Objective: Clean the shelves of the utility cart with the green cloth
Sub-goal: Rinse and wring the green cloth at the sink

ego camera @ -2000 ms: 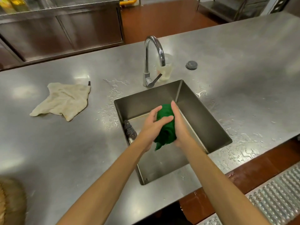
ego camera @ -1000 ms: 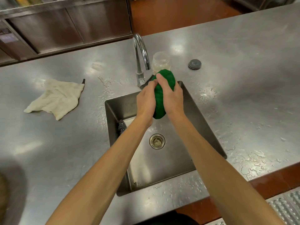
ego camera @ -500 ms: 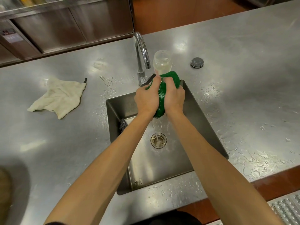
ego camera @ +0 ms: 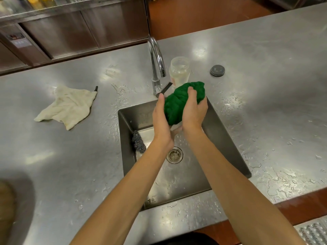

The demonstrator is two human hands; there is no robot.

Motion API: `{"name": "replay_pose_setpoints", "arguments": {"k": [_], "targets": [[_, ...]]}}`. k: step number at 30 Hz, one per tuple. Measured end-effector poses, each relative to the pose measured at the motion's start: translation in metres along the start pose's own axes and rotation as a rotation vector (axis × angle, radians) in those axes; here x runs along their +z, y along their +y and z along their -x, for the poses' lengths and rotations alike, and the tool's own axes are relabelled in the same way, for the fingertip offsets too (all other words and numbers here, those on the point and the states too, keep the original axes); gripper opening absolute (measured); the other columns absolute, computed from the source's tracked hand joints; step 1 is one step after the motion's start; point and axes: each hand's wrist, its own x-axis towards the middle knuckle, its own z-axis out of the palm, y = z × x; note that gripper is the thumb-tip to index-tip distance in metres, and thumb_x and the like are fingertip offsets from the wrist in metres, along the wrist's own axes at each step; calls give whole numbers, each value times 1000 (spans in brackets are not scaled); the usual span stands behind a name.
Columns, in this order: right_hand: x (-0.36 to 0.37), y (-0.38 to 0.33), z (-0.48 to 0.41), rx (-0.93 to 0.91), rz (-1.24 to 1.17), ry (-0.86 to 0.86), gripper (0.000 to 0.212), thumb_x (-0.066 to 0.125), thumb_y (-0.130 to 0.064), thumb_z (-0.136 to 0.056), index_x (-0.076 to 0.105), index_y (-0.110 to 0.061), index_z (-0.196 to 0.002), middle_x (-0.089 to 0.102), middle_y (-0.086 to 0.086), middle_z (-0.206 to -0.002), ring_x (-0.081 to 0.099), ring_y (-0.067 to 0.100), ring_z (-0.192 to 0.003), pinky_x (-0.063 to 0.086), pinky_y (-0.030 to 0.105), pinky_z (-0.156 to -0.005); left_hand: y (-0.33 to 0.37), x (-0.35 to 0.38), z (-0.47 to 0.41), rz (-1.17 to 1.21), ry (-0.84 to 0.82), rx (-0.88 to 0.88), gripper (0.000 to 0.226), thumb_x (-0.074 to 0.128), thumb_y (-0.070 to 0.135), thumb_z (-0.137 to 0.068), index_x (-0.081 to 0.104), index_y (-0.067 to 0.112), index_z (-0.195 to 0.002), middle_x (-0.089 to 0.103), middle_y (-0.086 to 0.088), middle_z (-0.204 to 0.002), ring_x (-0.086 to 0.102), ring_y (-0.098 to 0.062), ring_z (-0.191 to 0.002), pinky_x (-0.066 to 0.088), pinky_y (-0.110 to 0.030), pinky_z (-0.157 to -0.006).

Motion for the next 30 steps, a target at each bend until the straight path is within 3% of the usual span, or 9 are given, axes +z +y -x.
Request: {"name": "replay_pose_setpoints", "arguments": {"k": [6,10,14,16,18,20,22,25,30], "targets": [[-16,13,13,-112,134,-234,35,65,-26,-90,57,-20,-123,65,-4,-109,64,9,-101,55,26,-83,5,4,-5,105,18,-14,71,83,55,-70,65,15,-126,71,-11,-120,70,-28,-110,55,-49,-96],[-35,6,8,-269,457,-273,60,67,-32,-89,39,-25,-141,53,-11,-121,54,2,-107,46,17,-86,11,-1,-12,33,196,-37,53,87,25,-68,67,9,-115,73,-13,-107,73,-27,-92,61,-39,-72],[-64,4,8,-755,678,-482,71,65,-15,-84,34,-12,-148,36,8,-146,39,18,-134,43,38,-108,15,5,-11,-48,321,-48,36,80,16,-70,68,8,-103,68,-8,-89,68,-24,-80,59,-32,-61],[-72,12,9,-903,939,-641,86,67,-15,-75,27,-7,-151,19,15,-158,17,32,-148,32,52,-115,19,8,-11,-59,324,-49,35,78,17,-70,70,7,-103,67,-6,-86,67,-22,-79,57,-30,-60],[-71,23,4,-972,1204,-607,101,73,-17,-71,15,-10,-153,6,18,-162,5,40,-150,28,61,-114,21,13,-9,-99,304,-39,38,78,20,-71,70,6,-105,67,-5,-86,66,-21,-79,55,-29,-60],[-63,27,-2,-956,1280,-472,109,82,-22,-69,12,-14,-152,8,20,-162,22,42,-144,36,55,-111,18,20,-6,-137,289,-14,33,76,22,-73,71,7,-102,67,-4,-84,65,-19,-78,54,-29,-62],[-57,25,-8,-942,1235,-369,105,84,-26,-68,20,-13,-149,22,20,-158,45,38,-120,50,45,-94,17,26,-3,-185,290,21,25,74,27,-75,71,11,-93,67,-2,-83,65,-17,-80,55,-31,-68],[-52,18,-13,-905,1199,-362,89,83,-31,-71,34,-13,-144,52,11,-136,57,27,-94,55,38,-69,22,28,-6,-347,314,136,29,70,39,-67,70,17,-84,70,-2,-88,67,-19,-88,59,-41,-83],[-51,4,-14,-576,1257,-515,62,71,-46,-75,44,-16,-122,63,0,-97,60,20,-81,51,35,-72,27,24,-4,-570,311,326,21,67,36,-76,66,15,-75,66,-1,-77,65,-16,-77,56,-36,-75]]}}
